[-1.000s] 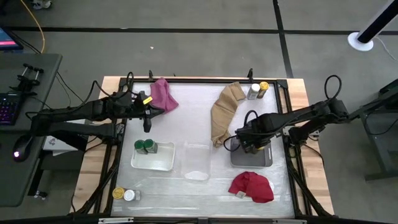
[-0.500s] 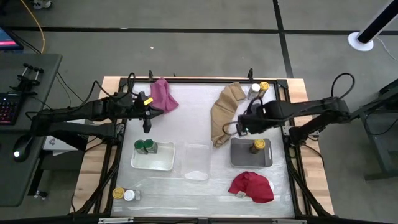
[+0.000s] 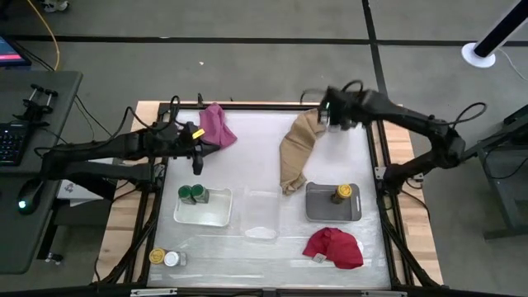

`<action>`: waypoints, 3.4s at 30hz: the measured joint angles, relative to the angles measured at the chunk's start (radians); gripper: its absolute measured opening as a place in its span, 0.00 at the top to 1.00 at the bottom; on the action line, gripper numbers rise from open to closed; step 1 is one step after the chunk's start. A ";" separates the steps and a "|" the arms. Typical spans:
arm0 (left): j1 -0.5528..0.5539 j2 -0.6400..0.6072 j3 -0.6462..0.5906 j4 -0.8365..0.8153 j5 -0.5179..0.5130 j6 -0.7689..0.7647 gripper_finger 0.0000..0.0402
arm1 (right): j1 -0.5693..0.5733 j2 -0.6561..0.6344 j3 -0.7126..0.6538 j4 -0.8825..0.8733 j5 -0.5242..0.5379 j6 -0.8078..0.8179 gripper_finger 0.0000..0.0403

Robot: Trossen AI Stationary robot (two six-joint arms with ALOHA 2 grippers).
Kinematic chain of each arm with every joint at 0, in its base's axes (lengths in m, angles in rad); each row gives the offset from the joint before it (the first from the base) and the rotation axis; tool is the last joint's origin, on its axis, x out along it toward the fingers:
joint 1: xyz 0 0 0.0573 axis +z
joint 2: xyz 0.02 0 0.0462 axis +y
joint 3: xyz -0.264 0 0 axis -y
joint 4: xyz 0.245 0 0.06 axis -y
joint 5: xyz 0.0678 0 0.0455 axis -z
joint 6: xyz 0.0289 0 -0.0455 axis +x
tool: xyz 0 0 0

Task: Sort spices by type
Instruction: Put the right yellow seasoning bottle into the black bin

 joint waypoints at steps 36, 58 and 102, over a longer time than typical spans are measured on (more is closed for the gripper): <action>0.481 0.723 0.459 0.144 0.459 0.117 1.00 | -0.417 0.309 0.000 0.077 0.054 0.258 0.27; 0.483 0.724 0.459 0.056 0.429 0.188 1.00 | -0.415 0.394 0.001 0.054 -0.039 0.202 0.41; 0.589 0.723 0.370 0.049 0.403 0.508 1.00 | 0.527 0.065 0.123 -0.128 -0.566 -0.432 0.44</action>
